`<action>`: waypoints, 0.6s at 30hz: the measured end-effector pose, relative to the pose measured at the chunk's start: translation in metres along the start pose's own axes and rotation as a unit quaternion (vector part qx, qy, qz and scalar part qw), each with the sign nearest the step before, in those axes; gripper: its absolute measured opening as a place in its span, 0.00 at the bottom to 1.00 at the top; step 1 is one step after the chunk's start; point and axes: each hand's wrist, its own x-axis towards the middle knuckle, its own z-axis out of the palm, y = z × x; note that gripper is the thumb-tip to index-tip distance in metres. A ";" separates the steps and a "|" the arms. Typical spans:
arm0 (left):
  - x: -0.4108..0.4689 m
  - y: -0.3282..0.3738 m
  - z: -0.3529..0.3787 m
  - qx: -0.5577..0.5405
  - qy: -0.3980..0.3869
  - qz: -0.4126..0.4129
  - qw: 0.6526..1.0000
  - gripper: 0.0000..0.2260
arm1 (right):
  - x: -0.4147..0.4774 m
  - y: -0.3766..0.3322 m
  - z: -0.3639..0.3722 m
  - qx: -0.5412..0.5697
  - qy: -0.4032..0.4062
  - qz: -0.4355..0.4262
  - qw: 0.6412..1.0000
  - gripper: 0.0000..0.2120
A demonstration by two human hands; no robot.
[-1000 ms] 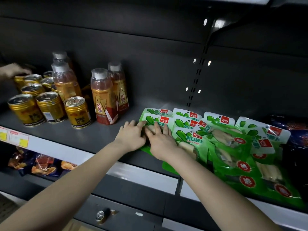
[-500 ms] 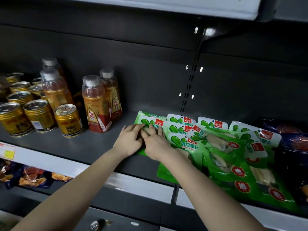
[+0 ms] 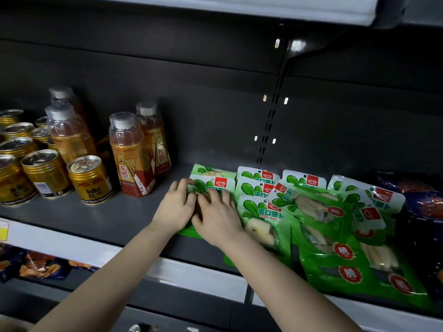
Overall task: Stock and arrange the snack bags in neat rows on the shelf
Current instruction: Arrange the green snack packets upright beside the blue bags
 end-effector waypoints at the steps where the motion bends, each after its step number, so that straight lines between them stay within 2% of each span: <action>1: 0.000 0.001 0.000 0.001 -0.014 0.009 1.000 0.18 | 0.003 0.002 0.002 0.000 -0.004 0.002 1.000 0.28; 3: 0.001 0.001 0.000 0.002 -0.034 0.023 0.999 0.23 | 0.008 0.004 0.004 0.001 -0.029 0.007 1.000 0.30; 5: 0.003 0.000 0.000 0.002 -0.037 0.025 0.999 0.24 | 0.012 0.007 0.005 0.009 -0.051 0.008 0.999 0.31; 9: 0.007 -0.001 -0.002 -0.051 0.000 0.008 0.999 0.13 | 0.020 0.010 0.003 0.022 -0.081 0.008 0.996 0.33; 14: 0.007 -0.003 -0.001 -0.043 -0.009 0.022 0.999 0.13 | 0.033 0.006 -0.003 0.012 -0.092 0.028 0.995 0.33; 18: 0.006 -0.001 -0.004 -0.065 0.034 -0.001 0.997 0.10 | 0.032 0.006 -0.008 -0.006 -0.090 0.034 0.995 0.34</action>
